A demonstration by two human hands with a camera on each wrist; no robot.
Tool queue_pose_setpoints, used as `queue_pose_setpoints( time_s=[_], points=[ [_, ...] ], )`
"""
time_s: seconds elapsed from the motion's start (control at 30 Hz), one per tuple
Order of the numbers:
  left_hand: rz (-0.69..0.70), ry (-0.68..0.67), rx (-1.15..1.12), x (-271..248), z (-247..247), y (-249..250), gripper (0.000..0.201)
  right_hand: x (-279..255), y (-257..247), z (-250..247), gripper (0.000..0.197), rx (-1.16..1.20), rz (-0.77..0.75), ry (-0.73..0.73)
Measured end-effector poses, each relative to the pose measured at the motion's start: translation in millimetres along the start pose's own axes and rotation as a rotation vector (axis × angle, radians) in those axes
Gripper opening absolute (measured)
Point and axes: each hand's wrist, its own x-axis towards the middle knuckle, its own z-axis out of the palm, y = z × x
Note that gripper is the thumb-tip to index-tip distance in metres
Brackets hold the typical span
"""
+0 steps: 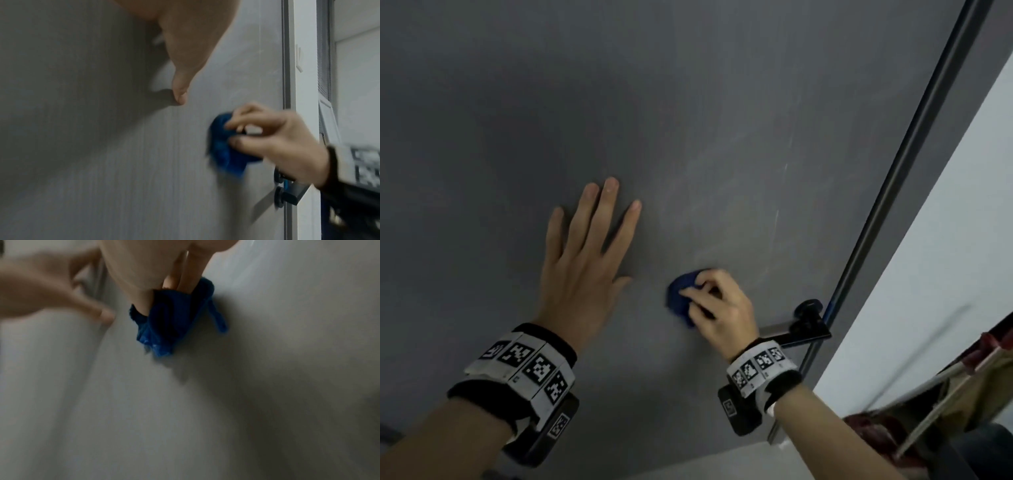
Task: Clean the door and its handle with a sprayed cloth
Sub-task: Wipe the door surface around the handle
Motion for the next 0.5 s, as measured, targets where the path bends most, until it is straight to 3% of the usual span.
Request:
queue_pose_setpoints(
  time_s=[0.1, 0.2, 0.27, 0.4, 0.5],
  points=[
    [-0.02, -0.02, -0.028, -0.3, 0.1, 1.4, 0.126, 43.8, 6.6, -56.5, 0.02, 0.014, 0.129, 0.385],
    [-0.02, -0.028, -0.04, -0.4, 0.1, 0.6, 0.125, 69.4, 5.0, -70.9, 0.022, -0.009, 0.162, 0.561],
    [-0.016, -0.026, -0.041, -1.4, 1.1, 0.1, 0.124, 61.7, -1.1, -48.6, 0.022, -0.008, 0.147, 0.523],
    [-0.008, -0.035, -0.025, -6.8, 3.5, 3.9, 0.12, 10.3, -22.4, 18.1, 0.017, -0.045, -0.004, 0.104],
    [0.021, -0.05, -0.021, -10.8, 5.8, 12.2, 0.115, 3.1, -19.7, 18.6, 0.017, -0.017, 0.066, -0.006]
  ],
)
